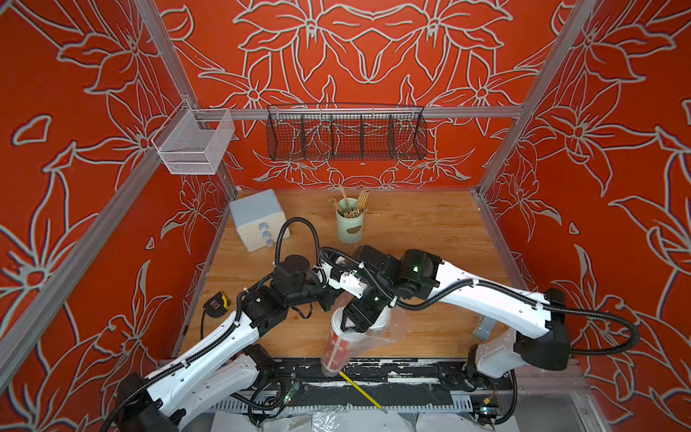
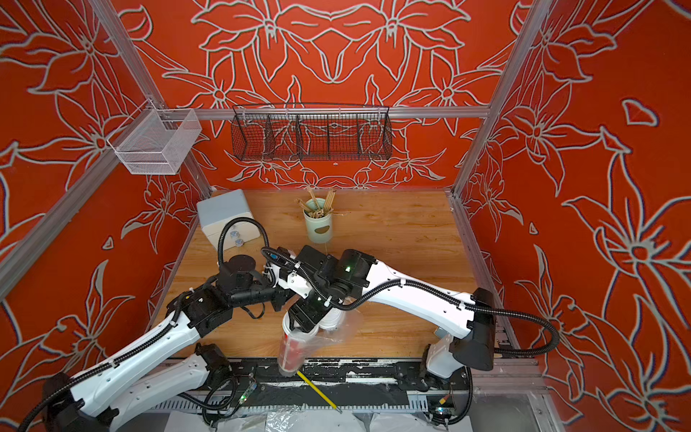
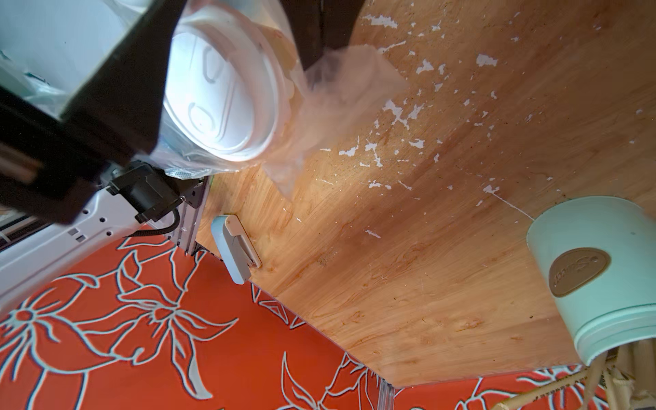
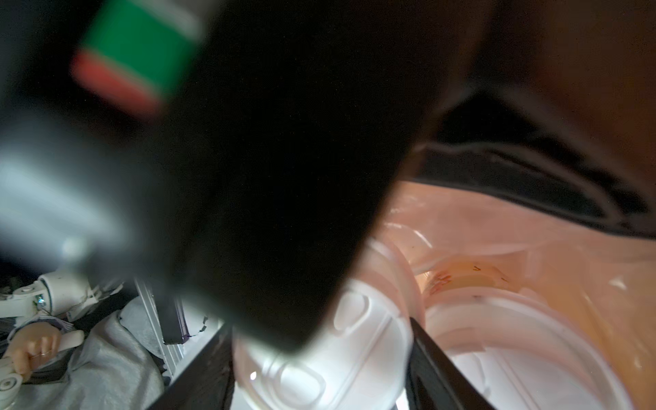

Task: Pack milk tea into plastic carrier bags
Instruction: Place the milk tea cup in the plastic carrier bag.

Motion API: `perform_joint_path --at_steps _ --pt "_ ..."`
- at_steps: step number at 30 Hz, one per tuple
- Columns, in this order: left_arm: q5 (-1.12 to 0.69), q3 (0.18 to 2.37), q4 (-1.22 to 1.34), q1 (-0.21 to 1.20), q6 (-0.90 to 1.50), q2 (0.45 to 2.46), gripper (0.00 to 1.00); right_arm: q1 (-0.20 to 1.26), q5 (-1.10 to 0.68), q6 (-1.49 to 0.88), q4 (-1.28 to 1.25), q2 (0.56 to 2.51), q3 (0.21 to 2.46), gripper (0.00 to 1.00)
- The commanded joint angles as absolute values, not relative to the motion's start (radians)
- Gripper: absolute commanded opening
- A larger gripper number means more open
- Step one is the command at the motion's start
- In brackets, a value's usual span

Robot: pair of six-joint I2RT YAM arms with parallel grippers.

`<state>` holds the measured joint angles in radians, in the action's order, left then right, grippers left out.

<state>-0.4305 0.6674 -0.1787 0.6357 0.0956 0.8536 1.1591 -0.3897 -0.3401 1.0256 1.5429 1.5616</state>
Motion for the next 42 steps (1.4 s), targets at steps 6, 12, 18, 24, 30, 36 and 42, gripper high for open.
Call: perform_joint_path --at_steps 6,12,18,24,30,36,42 --pt "-0.463 0.663 -0.161 0.646 0.069 0.845 0.00 1.199 -0.253 -0.280 1.017 1.571 1.613 0.07" --pt "-0.462 0.664 -0.161 0.646 0.066 0.845 0.00 1.218 -0.238 -0.270 1.007 1.583 1.607 0.17" --pt "-0.462 0.665 -0.162 0.646 0.064 0.847 0.00 1.221 -0.256 -0.273 0.991 1.590 1.602 0.30" --pt "-0.462 0.663 -0.163 0.646 0.064 0.841 0.00 1.222 -0.260 -0.277 0.985 1.585 1.597 0.45" --pt "-0.462 0.663 -0.163 0.647 0.064 0.841 0.00 1.223 -0.261 -0.280 0.975 1.570 1.592 0.60" --pt "-0.462 0.663 -0.164 0.646 0.063 0.839 0.00 1.222 -0.267 -0.284 0.957 1.549 1.579 0.71" --pt "-0.463 0.663 -0.165 0.646 0.063 0.838 0.00 1.221 -0.285 -0.283 0.946 1.542 1.572 0.79"
